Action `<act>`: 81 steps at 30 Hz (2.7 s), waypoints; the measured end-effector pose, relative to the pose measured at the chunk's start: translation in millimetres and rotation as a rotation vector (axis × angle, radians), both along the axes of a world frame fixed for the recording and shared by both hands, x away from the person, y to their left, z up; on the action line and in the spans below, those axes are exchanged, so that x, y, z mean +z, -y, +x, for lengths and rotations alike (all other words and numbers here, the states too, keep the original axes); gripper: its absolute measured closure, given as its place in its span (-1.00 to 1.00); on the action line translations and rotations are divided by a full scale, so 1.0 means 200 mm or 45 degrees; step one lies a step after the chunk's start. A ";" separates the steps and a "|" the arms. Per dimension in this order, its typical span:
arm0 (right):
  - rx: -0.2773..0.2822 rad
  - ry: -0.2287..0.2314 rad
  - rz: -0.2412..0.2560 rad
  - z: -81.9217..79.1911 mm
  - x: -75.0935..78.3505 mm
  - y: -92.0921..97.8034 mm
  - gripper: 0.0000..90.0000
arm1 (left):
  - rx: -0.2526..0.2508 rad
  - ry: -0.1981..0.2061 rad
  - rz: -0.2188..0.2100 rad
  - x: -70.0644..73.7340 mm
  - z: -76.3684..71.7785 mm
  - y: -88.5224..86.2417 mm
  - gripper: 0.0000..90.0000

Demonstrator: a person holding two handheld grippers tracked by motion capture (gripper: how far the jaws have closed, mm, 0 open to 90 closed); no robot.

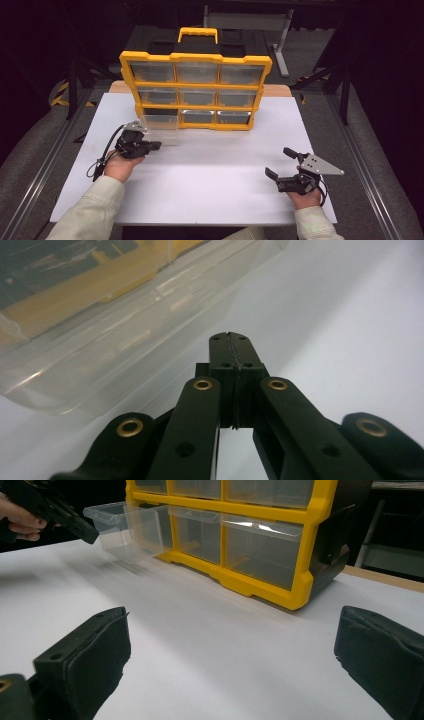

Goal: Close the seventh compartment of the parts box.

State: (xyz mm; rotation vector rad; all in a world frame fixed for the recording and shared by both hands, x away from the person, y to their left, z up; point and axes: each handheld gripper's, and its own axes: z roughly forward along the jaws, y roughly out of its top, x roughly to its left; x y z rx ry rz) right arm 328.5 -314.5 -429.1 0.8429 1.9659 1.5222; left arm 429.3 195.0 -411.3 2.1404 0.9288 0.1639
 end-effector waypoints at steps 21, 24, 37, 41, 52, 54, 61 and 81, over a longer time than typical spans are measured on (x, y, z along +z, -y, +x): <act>0.006 0.002 -0.001 0.00 0.00 0.00 -0.95 | 0.097 0.035 -0.022 -0.03 0.09 0.02 0.99; 0.009 -0.003 0.000 0.00 0.00 0.00 -0.95 | 0.102 0.034 -0.022 -0.03 0.11 0.03 0.99; 0.007 -0.004 0.007 0.00 0.00 0.00 -0.95 | 0.159 0.060 -0.012 -0.03 0.21 0.05 0.99; 0.013 -0.005 0.012 0.00 0.00 0.00 -0.95 | 0.182 0.076 -0.012 -0.04 0.24 0.05 0.99; 0.015 -0.006 0.012 0.00 0.00 0.01 -0.94 | 0.268 0.102 -0.100 -0.09 0.29 0.04 0.99; 0.017 -0.003 0.012 0.00 0.00 0.01 -0.94 | 0.288 0.112 -0.116 -0.10 0.29 0.04 0.99; 0.016 -0.003 0.018 0.00 0.00 0.01 -0.94 | 0.313 0.157 -0.161 -0.12 0.31 0.05 0.99; 0.025 -0.010 0.022 0.00 -0.01 0.01 -0.94 | 0.382 0.179 -0.268 -0.19 0.37 0.07 0.99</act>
